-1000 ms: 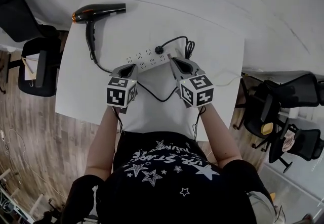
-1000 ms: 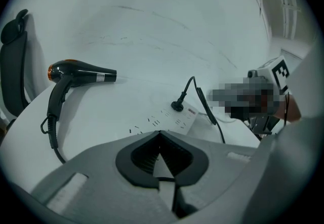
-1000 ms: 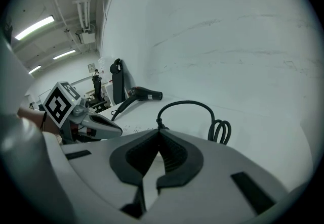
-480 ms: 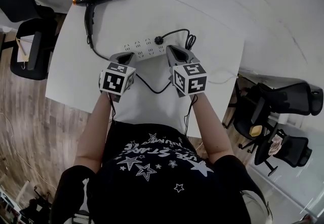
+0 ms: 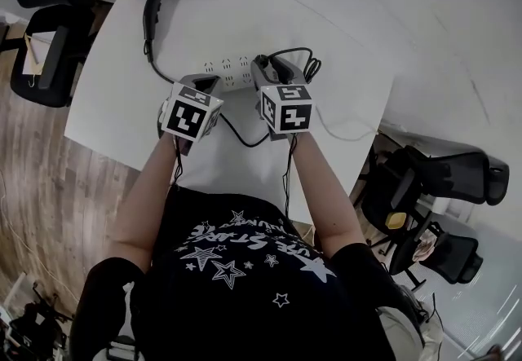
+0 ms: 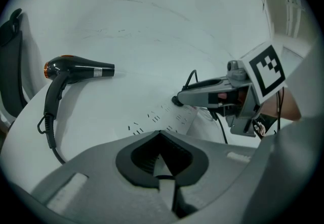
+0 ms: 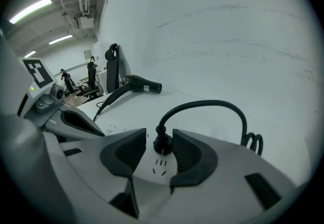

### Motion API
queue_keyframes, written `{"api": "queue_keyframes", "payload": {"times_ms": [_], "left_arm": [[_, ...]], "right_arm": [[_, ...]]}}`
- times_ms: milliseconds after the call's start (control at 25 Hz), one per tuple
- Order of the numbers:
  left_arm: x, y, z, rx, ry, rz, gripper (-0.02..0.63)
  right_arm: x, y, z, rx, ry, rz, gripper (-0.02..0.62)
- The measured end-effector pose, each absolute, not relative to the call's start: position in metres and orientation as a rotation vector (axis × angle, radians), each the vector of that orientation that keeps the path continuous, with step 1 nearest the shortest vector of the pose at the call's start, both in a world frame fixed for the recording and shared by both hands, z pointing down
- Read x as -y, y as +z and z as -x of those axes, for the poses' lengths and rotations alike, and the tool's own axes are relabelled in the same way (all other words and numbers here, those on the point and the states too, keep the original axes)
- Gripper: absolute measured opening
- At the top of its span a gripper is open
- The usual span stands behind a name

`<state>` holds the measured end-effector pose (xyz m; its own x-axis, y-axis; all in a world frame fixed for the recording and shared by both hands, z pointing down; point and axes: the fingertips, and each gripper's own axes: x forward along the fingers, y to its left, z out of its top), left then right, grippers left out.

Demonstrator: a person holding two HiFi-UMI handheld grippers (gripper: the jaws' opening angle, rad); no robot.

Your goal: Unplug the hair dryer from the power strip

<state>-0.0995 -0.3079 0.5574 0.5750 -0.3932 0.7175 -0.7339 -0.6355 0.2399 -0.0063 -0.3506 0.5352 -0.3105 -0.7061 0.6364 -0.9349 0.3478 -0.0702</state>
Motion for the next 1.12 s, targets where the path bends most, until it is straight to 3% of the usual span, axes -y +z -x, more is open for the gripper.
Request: {"api": "queue_keyframes", "payload": {"times_ms": [200,600,960,1120], "left_arm": [[0.3071,0.5582,0.0995,0.883,0.883,-2.283,0.008],[0.3074,0.5587,0.1004,0.894,0.873,-2.276,0.008],[0.3077,0.5582,0.0991,0.908,0.914,-2.266,0.008],[0.3091,0.5589,0.0977,0.902,0.936,-2.280,0.008]], "right_arm": [[0.3590,0.5423,0.0042,2.055,0.511,-1.464,0.103],[0.3614,0.5466,0.0005,2.175,0.761,-1.461,0.101],[0.3519,0.5416,0.0093,2.039,0.274,-1.406,0.092],[0.3536,0.5439,0.0068,2.084,0.371,-1.387,0.091]]}}
